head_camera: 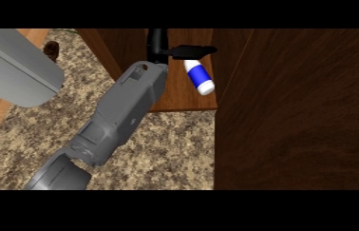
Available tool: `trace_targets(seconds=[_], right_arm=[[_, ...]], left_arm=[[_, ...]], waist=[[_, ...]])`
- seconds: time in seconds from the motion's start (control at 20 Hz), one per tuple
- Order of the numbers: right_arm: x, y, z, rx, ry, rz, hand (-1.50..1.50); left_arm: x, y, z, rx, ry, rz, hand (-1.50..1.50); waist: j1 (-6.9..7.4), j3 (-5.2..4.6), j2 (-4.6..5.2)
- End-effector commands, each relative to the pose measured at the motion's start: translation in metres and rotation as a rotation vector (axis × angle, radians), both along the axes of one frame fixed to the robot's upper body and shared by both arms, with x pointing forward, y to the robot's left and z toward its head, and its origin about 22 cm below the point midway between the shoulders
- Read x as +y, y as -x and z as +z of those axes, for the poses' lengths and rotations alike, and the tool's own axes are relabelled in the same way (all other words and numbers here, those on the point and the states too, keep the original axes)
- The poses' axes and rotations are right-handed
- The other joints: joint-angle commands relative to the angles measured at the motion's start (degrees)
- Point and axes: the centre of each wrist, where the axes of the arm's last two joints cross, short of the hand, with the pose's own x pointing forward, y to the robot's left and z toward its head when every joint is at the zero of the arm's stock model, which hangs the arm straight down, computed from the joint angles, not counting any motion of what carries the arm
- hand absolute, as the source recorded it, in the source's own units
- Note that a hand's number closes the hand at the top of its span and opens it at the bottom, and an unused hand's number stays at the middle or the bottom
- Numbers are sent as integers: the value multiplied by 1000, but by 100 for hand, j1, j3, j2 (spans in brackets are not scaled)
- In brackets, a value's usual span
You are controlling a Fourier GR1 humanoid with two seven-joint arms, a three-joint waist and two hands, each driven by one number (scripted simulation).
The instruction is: Pick up the bottled water, place it into the cabinet and close the cabinet
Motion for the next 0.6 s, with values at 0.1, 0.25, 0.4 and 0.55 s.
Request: trace_targets(seconds=[0.1,0.25,0.4,0.55], right_arm=[[8,6,24,-46,18,15,-150],[8,11,32,-41,-6,12,-150],[10,3,29,-30,1,15,-150],[18,5,36,-33,-7,3,-150]], left_arm=[[-5,11,-3,11,88,-121,-150],[-5,23,-14,0,100,-145,-150],[-13,41,-21,16,107,-185,-150],[-10,55,-30,42,160,-206,-150]], waist=[[87,4,-77],[170,3,-86],[204,3,-85],[239,0,-82]])
